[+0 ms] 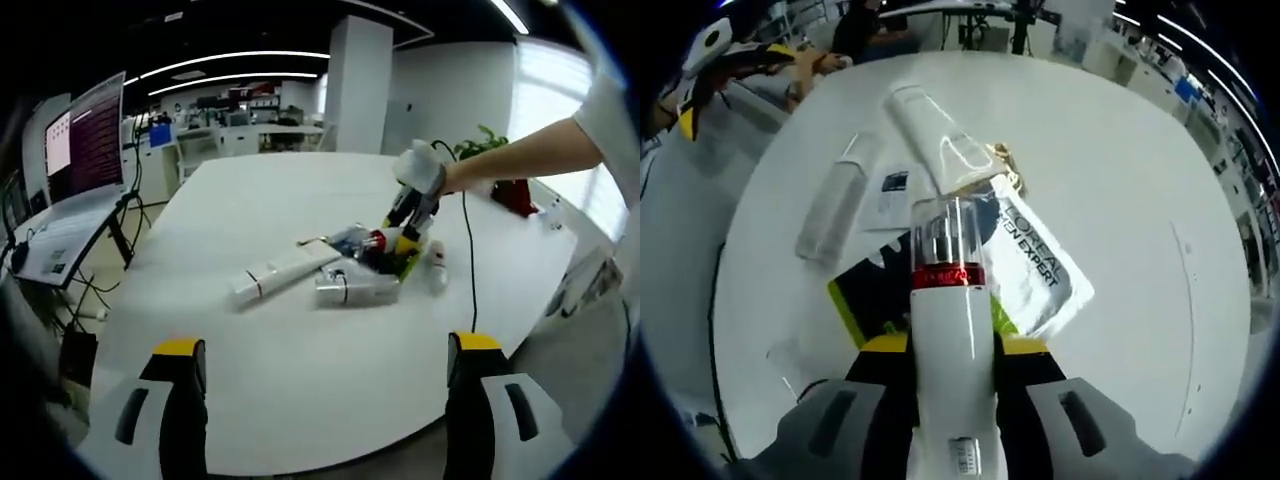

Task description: Arrange the skincare products in the storage area until every visible bottle or jar stands upright without overlapping.

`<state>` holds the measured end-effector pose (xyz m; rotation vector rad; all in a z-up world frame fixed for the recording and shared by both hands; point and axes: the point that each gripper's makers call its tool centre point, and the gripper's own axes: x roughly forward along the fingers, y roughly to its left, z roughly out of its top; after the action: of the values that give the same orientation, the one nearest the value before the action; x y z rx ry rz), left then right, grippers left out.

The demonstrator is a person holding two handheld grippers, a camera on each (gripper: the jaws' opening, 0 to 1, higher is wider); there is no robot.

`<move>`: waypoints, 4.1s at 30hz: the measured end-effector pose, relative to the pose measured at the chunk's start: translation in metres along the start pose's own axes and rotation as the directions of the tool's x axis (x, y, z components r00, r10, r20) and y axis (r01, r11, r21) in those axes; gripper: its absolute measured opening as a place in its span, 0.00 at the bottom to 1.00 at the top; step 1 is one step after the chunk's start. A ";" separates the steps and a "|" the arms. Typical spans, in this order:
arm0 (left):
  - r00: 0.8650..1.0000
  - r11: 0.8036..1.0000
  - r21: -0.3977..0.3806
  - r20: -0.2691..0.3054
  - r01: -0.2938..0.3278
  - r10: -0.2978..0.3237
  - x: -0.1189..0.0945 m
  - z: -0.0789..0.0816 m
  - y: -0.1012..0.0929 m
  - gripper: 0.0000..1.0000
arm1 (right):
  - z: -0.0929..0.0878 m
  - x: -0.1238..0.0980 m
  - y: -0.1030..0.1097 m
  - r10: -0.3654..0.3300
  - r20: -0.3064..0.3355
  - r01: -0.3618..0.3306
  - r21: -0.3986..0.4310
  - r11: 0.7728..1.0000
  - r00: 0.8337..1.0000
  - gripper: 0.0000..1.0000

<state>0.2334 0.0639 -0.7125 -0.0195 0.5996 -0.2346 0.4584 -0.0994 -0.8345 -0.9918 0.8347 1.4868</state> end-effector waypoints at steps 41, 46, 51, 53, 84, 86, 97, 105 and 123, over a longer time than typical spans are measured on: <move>0.999 1.000 0.006 0.028 0.021 -0.021 -0.001 0.003 -0.001 0.95 | 0.034 -0.107 0.016 -0.323 0.517 0.018 0.509 0.861 0.793 0.28; 0.999 1.000 0.007 0.029 0.025 -0.025 -0.001 0.004 -0.003 0.95 | 0.037 -0.117 0.025 -0.348 0.559 -0.015 0.543 0.840 0.753 0.28; 0.999 1.000 0.012 0.031 0.028 -0.029 -0.001 0.005 -0.003 0.95 | 0.040 -0.124 0.036 -0.367 0.587 -0.028 0.554 0.832 0.722 0.28; 0.999 0.999 0.022 0.028 0.031 -0.031 -0.001 0.004 -0.004 0.94 | 0.040 -0.126 0.041 -0.377 0.594 -0.026 0.558 0.830 0.711 0.28; 0.952 0.961 -0.052 0.159 0.273 -0.261 0.000 0.072 -0.106 0.88 | 0.069 -0.157 0.156 -0.551 0.619 0.080 0.622 0.779 0.560 0.28; 0.940 0.946 -0.085 0.172 0.313 -0.295 0.000 0.076 -0.117 0.87 | 0.073 -0.160 0.163 -0.559 0.619 0.085 0.625 0.776 0.551 0.28; 0.899 0.909 -0.093 0.219 0.406 -0.379 0.000 0.092 -0.164 0.67 | 0.090 -0.164 0.197 -0.590 0.606 0.137 0.626 0.768 0.534 0.28; 0.897 0.911 -0.107 0.254 0.399 -0.362 0.001 0.102 -0.176 0.57 | 0.099 -0.174 0.206 -0.630 0.581 0.198 0.634 0.748 0.516 0.28; 0.915 0.946 -0.074 0.287 0.315 -0.283 -0.003 0.103 -0.182 0.31 | 0.102 -0.184 0.220 -0.670 0.533 0.265 0.645 0.717 0.517 0.29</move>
<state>0.2499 -0.1175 -0.6098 -0.2573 0.3312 -0.4862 0.2341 -0.1109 -0.6296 -0.1173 0.2321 0.9375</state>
